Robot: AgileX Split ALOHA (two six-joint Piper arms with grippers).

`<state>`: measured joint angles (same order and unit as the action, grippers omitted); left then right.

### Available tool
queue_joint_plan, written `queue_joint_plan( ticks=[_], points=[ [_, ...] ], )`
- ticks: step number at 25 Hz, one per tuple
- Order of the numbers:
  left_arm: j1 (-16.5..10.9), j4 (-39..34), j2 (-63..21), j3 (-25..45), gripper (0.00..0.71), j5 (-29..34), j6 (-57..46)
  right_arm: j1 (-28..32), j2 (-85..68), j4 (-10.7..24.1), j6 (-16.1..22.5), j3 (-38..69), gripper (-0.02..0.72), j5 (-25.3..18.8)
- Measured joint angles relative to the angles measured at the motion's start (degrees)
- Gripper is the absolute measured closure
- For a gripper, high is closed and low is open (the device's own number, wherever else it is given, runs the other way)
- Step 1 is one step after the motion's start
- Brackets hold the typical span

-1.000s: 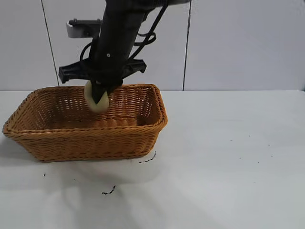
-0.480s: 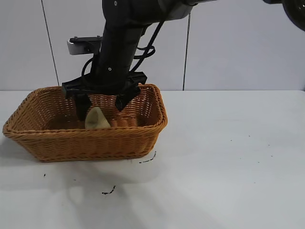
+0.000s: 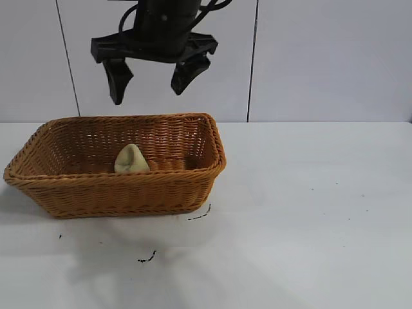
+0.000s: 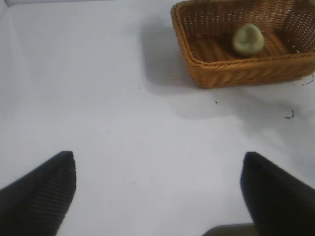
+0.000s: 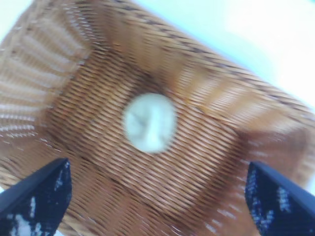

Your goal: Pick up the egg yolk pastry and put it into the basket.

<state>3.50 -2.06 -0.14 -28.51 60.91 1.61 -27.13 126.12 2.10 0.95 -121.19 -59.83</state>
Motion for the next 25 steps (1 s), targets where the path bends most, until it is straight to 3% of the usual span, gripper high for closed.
queue_joint_plan(
  ticks=[11,18,25],
  points=[
    [0.00,0.00,0.00,0.00,0.017,0.00,0.00,17.96,0.00,1.73,0.00,0.00,0.008,-4.84],
    [0.00,0.00,0.00,0.00,0.017,0.00,0.00,23.38,0.00,1.73,0.00,0.00,0.008,-7.94],
    [0.00,0.00,0.00,0.00,0.017,0.00,0.00,24.46,-0.71,1.76,0.49,0.55,0.008,-9.40]
  ],
)
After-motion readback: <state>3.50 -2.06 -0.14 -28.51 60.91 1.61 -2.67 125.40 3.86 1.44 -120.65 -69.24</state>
